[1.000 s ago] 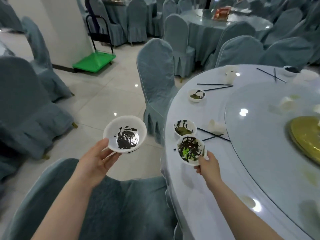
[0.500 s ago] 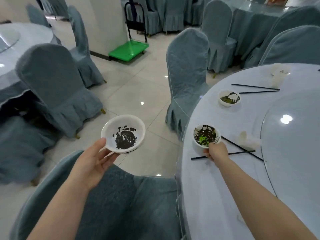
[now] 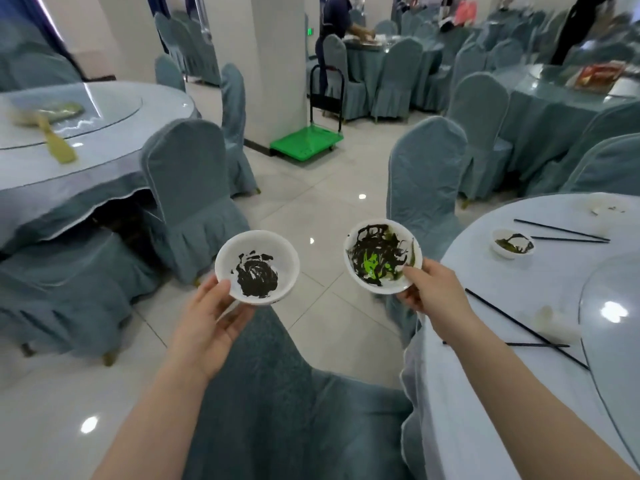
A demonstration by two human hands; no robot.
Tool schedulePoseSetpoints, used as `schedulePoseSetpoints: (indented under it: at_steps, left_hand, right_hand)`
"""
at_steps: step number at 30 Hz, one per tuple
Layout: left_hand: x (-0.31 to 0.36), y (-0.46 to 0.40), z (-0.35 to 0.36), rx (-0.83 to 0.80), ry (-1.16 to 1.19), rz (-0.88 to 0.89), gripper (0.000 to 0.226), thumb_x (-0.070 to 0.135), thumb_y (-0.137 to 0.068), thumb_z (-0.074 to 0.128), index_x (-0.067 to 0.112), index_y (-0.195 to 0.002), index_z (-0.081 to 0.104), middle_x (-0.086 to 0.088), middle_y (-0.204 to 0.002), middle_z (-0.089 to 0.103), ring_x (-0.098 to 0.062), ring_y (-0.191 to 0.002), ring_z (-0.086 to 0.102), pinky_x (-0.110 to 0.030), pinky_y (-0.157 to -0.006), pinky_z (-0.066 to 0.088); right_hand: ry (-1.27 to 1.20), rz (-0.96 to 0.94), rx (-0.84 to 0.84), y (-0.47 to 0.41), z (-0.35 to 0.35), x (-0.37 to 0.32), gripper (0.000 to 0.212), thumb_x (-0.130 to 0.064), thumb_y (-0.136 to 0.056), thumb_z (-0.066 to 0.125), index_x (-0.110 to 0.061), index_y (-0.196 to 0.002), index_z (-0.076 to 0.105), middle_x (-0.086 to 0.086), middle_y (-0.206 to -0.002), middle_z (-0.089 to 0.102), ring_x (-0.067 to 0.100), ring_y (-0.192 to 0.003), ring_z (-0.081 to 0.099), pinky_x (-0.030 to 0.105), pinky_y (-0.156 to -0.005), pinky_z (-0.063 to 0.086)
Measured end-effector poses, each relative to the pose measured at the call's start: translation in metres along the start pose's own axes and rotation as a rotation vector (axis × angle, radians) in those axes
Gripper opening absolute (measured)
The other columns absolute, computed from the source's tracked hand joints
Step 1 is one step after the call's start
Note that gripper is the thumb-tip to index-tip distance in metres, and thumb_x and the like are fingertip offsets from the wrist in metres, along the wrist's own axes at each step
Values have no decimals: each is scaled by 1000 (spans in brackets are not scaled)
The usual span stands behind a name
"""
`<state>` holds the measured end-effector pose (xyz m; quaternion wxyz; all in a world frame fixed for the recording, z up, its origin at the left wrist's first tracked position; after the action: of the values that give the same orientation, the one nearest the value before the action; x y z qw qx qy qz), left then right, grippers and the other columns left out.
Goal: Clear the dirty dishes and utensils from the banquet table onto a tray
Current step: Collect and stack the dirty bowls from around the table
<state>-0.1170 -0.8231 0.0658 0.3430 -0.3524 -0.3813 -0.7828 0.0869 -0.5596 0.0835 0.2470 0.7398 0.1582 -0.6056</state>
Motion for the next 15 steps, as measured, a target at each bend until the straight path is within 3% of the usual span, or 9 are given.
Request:
schedulePoseSetpoints:
  at_steps: [5, 12, 15]
  left_hand:
    - [55, 24, -75, -66, 25, 29, 21, 12, -92, 57, 20, -110, 63, 0, -83, 75, -14, -68, 72, -25, -58, 58]
    - [117, 54, -195, -111, -26, 25, 36, 8, -90, 58, 20, -124, 59, -3, -95, 75, -21, -80, 71, -29, -63, 58]
    - [139, 63, -233, -103, -44, 22, 35, 10, -89, 60, 22, -123, 60, -2, -91, 75, -19, -76, 72, -28, -61, 57]
  right_hand:
    - [7, -59, -118, 71, 100, -49, 13, -14, -92, 54, -16, -91, 67, 6, -56, 65, 15, -50, 52, 23, -44, 40]
    - [-54, -27, -301, 162, 271, -56, 16, -14, -94, 54, -20, -108, 60, 3, -62, 66, 12, -52, 53, 25, -49, 43]
    - [-24, -10, -381, 188, 333, -62, 17, -13, -93, 54, -20, -108, 59, 5, -61, 65, 12, -52, 53, 25, -50, 43]
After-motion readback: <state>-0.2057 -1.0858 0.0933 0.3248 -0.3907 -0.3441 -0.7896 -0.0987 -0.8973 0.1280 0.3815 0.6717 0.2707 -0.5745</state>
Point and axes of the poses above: each hand's wrist, its own y-axis away from the middle knuckle, its own z-axis out of the palm, x = y × z, the point moved 5 cm from there along -y, towards the middle knuckle
